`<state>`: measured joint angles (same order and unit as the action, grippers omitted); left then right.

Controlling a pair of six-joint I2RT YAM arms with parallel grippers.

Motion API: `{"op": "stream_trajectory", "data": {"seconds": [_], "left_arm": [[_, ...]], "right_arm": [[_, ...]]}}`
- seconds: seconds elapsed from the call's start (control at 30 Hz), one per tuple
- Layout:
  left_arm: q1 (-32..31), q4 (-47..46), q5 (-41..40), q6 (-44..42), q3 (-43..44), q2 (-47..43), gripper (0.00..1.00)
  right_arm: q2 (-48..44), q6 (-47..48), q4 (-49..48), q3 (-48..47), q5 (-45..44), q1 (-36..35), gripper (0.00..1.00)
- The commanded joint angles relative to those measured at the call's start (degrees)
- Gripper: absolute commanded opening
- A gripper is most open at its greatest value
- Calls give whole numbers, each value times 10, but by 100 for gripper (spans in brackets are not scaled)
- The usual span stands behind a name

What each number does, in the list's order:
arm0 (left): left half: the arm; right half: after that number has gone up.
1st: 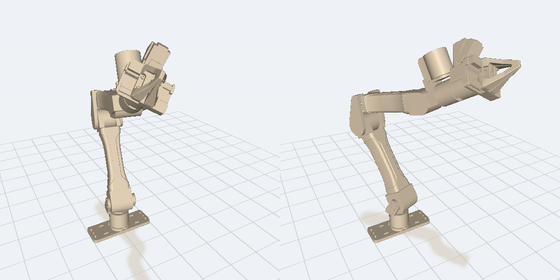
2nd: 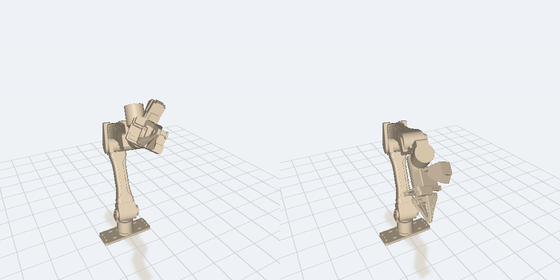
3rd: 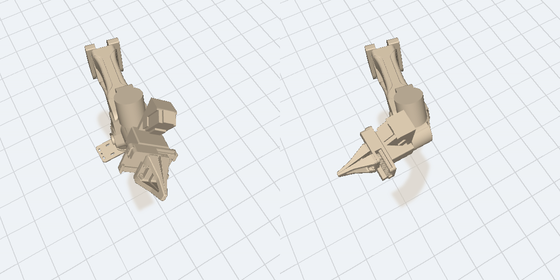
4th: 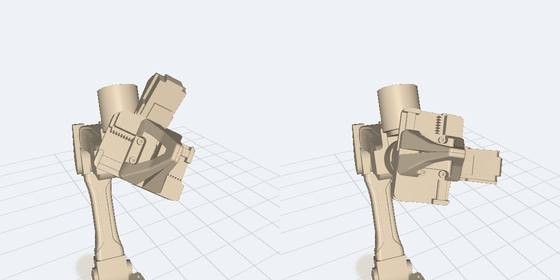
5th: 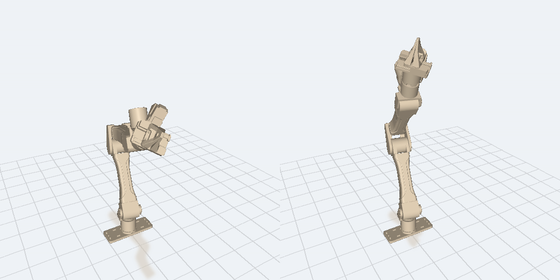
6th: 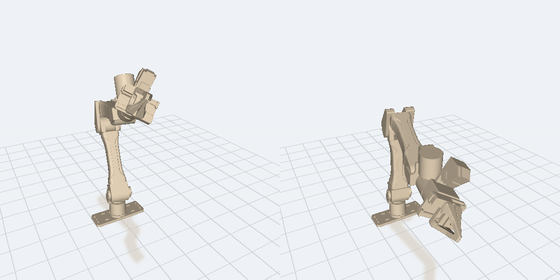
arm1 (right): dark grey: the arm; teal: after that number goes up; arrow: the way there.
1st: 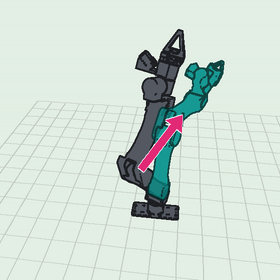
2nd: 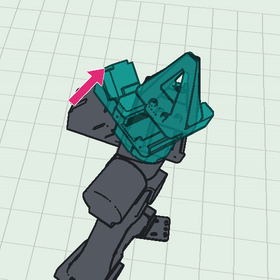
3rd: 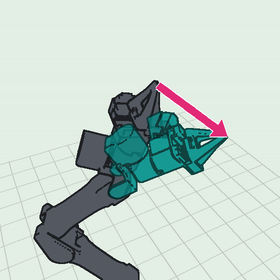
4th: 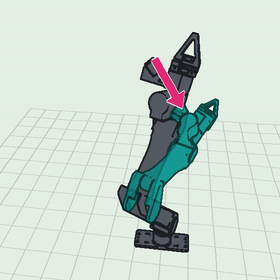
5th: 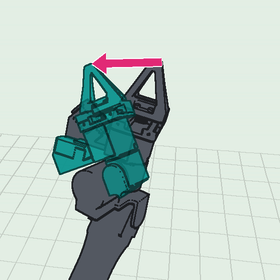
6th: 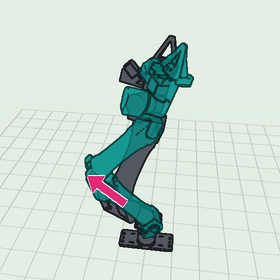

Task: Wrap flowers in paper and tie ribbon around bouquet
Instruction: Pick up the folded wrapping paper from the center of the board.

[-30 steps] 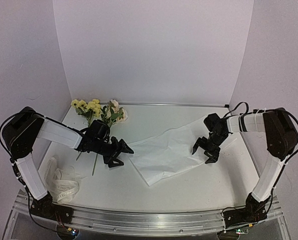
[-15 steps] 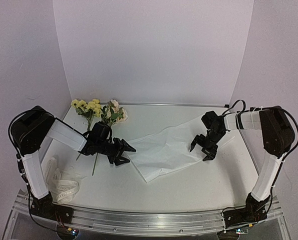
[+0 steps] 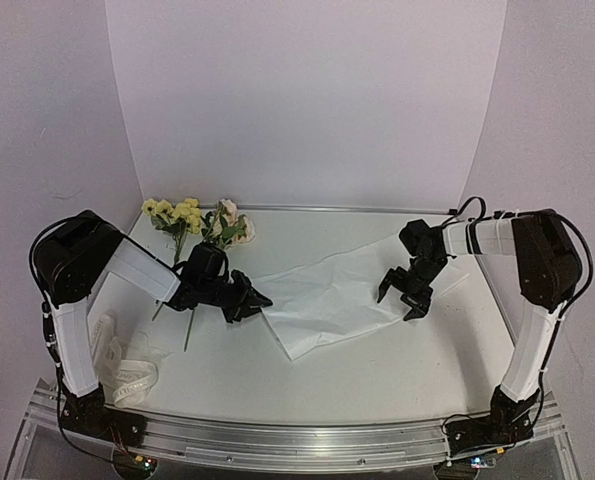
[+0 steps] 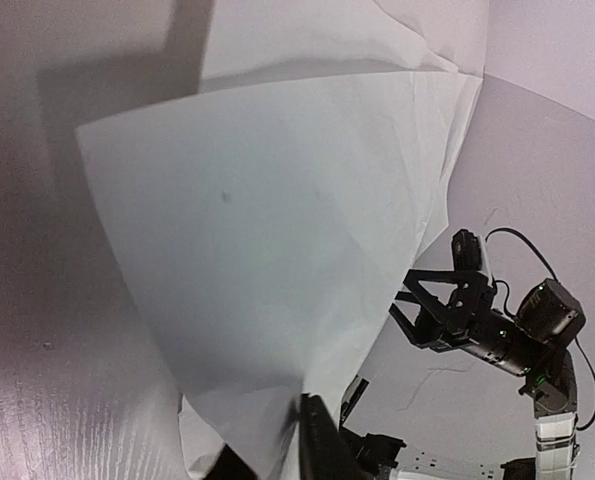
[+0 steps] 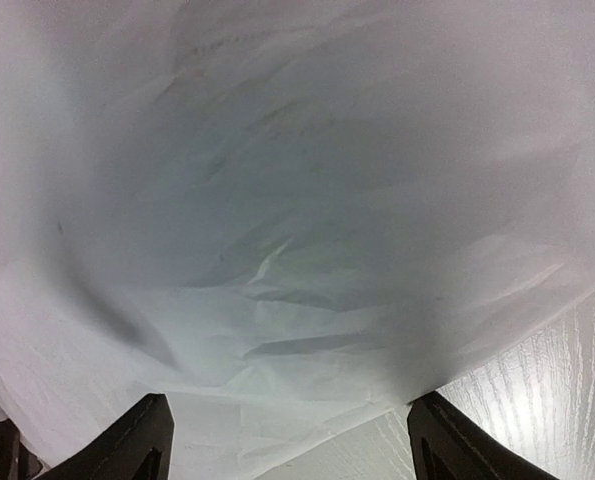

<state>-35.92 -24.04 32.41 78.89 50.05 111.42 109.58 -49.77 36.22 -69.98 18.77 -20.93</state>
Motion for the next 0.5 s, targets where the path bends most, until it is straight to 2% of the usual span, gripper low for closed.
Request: {"op": "stream_trajectory", "data": {"seconds": [0.0,0.13,0.33,0.47], "left_arm": [[2,15,-27,-81,43,-21,1],[-7,121,-86,-207,70,-85,0],[-45,196,-168,-382,78,-211,0],[-87,230,-196,-478,96,-263,0]], "right_arm": [[26,22,24,-23,-3,-3,83],[40,25,36,-53,6,-3,85],[84,6,43,-133,31,-5,92],[116,-11,42,-200,37,-16,96]]}}
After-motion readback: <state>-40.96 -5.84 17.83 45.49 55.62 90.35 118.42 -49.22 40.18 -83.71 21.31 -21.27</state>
